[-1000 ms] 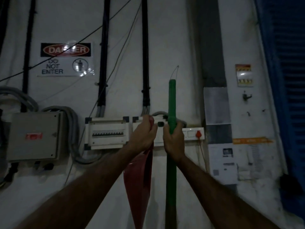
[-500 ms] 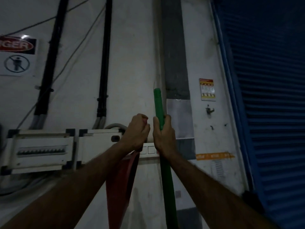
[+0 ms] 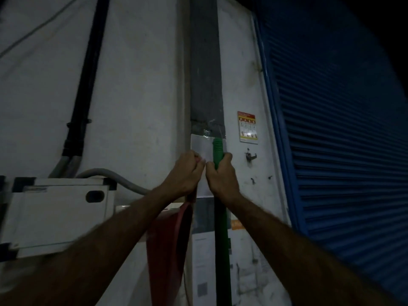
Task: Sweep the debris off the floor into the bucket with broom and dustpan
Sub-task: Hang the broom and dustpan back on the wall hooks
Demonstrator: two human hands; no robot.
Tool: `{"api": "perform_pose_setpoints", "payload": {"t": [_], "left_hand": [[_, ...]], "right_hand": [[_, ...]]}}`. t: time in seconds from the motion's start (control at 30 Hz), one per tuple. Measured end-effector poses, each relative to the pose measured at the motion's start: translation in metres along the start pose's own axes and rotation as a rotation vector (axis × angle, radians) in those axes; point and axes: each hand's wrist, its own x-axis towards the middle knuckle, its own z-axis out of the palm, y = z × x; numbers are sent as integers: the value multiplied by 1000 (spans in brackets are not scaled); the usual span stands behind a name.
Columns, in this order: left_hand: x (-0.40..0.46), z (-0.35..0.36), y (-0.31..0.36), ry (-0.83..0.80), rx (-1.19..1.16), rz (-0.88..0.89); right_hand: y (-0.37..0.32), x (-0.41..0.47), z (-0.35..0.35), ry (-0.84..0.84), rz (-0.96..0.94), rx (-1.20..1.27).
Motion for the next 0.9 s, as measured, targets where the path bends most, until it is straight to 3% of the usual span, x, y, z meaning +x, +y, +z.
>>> {"api": "perform_pose_setpoints", "payload": {"t": [0.1, 0.27, 0.47, 0.7, 0.9], "left_hand": [[8, 34, -11, -4, -25, 23], [17, 94, -15, -60, -17, 34], [38, 157, -2, -118, -112, -131], [62, 248, 37, 9, -155, -204], [88, 303, 53, 81, -66, -185]], "right_hand": [[29, 14, -8, 53, 53, 33], [70, 36, -26, -36, 118, 72], [117, 58, -73, -83, 86, 38], [176, 87, -147, -212, 193, 229], [219, 117, -170, -154, 18, 166]]}}
